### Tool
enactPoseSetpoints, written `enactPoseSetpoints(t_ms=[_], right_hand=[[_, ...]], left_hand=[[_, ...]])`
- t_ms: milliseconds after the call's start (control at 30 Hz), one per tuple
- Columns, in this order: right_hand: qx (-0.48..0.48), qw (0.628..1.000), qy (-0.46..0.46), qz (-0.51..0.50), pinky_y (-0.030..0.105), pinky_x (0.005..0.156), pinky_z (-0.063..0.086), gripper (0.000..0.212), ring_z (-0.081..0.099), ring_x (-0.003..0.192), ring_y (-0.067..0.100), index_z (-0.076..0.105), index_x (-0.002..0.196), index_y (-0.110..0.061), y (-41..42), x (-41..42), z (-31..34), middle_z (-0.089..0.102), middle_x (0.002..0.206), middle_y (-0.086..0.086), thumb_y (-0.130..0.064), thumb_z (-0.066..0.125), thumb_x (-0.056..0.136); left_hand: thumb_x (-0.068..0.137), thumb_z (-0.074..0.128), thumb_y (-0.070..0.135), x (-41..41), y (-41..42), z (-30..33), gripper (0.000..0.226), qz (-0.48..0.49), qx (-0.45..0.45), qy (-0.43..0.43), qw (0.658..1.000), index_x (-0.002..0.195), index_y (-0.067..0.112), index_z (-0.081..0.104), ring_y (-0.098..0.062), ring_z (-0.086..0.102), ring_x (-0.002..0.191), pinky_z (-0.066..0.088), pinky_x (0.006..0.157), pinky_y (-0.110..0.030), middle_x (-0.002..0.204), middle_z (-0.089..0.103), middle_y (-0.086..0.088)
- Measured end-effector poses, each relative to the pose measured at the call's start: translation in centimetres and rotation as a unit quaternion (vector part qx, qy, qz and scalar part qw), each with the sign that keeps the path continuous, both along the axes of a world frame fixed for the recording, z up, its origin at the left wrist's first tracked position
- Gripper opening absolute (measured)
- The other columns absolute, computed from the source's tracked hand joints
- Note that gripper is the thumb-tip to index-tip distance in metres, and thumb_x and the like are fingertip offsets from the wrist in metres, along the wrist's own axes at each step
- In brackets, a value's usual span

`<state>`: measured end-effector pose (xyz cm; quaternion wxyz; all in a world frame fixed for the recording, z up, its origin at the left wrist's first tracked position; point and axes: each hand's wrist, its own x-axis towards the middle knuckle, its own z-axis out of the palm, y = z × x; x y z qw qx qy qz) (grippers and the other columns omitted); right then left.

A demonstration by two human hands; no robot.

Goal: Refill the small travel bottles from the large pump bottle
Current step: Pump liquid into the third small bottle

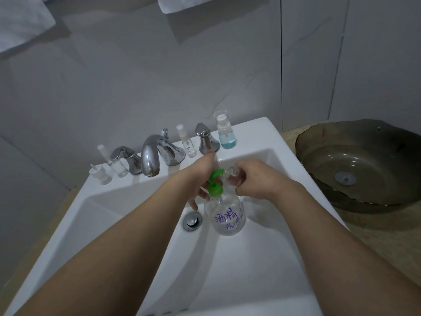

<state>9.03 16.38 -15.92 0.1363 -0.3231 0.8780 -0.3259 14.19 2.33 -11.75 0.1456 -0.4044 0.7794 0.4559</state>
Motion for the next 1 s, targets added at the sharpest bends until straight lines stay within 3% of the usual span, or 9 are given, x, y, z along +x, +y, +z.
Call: enactPoseSetpoints(t_ms=[367,400,467,533,733,867,933,1000], right_hand=[[-0.021,1.000,-0.018,-0.005,0.028,0.071,0.050,0.021,0.061,0.079,0.017,0.062,0.088,-0.016,0.18,-0.15,0.02,0.062,0.081,-0.005,-0.010,0.071,0.070],[-0.021,1.000,-0.015,-0.005,0.029,0.071,0.050,0.021,0.061,0.079,0.017,0.062,0.088,-0.016,0.18,-0.16,0.03,0.062,0.081,-0.005,-0.010,0.071,0.070],[-0.019,1.000,-0.012,-0.005,0.030,0.072,0.051,0.021,0.061,0.080,0.017,0.062,0.087,-0.016,0.21,-0.16,0.03,0.062,0.082,-0.004,-0.009,0.070,0.070],[-0.013,1.000,-0.009,-0.004,0.028,0.067,0.049,0.018,0.060,0.078,0.017,0.060,0.082,-0.018,0.25,-0.18,0.02,0.061,0.079,-0.005,-0.008,0.069,0.070],[-0.005,1.000,-0.008,-0.005,0.025,0.062,0.042,0.018,0.058,0.075,0.016,0.058,0.079,-0.019,0.12,-0.27,-0.20,0.057,0.076,-0.008,-0.009,0.069,0.070],[-0.008,1.000,-0.013,-0.007,0.024,0.063,0.042,0.019,0.058,0.075,0.015,0.060,0.084,-0.018,0.10,-0.25,-0.10,0.058,0.078,-0.008,-0.009,0.069,0.071],[-0.006,1.000,-0.017,-0.007,0.024,0.062,0.043,0.020,0.058,0.075,0.015,0.061,0.087,-0.017,0.06,-0.24,-0.07,0.058,0.079,-0.008,-0.010,0.070,0.071],[-0.006,1.000,-0.022,-0.007,0.024,0.062,0.044,0.022,0.059,0.076,0.015,0.061,0.089,-0.017,0.02,-0.22,-0.08,0.060,0.081,-0.007,-0.010,0.071,0.071]], left_hand=[[0.086,0.011,0.078,-0.15,-0.02,-0.60,0.078,0.020,-0.067,0.010,0.998,0.108,0.018,0.055,-0.036,0.060,0.095,0.036,0.092,-0.064,0.094,0.061,-0.011],[0.088,0.010,0.076,-0.17,0.01,-0.58,0.075,0.019,-0.072,0.010,0.997,0.107,0.018,0.054,-0.036,0.060,0.093,0.039,0.090,-0.061,0.092,0.061,-0.011],[0.094,0.009,0.067,-0.11,0.18,-0.57,0.066,0.014,-0.084,0.016,0.996,0.106,0.017,0.051,-0.030,0.061,0.083,0.044,0.074,-0.042,0.087,0.059,-0.009],[0.099,0.006,0.059,-0.02,0.45,-0.51,0.061,0.004,-0.092,0.021,0.995,0.108,0.015,0.049,-0.023,0.056,0.071,0.035,0.054,-0.028,0.083,0.056,-0.007],[0.100,0.007,0.058,0.06,0.47,-0.56,0.060,-0.004,-0.091,0.031,0.995,0.109,0.015,0.048,-0.021,0.054,0.067,0.028,0.049,-0.027,0.079,0.054,-0.006],[0.095,0.008,0.068,-0.08,-0.09,-0.79,0.074,0.001,-0.073,0.031,0.997,0.113,0.013,0.055,-0.026,0.056,0.076,0.034,0.057,-0.029,0.088,0.059,-0.008],[0.089,0.010,0.075,-0.04,-0.37,-1.02,0.081,0.013,-0.055,0.031,0.998,0.109,0.014,0.059,-0.032,0.058,0.087,0.041,0.080,-0.043,0.095,0.063,-0.011],[0.086,0.011,0.079,0.12,-0.36,-1.03,0.081,0.023,-0.040,0.035,0.998,0.099,0.016,0.061,-0.033,0.059,0.093,0.032,0.095,-0.059,0.100,0.066,-0.011]])
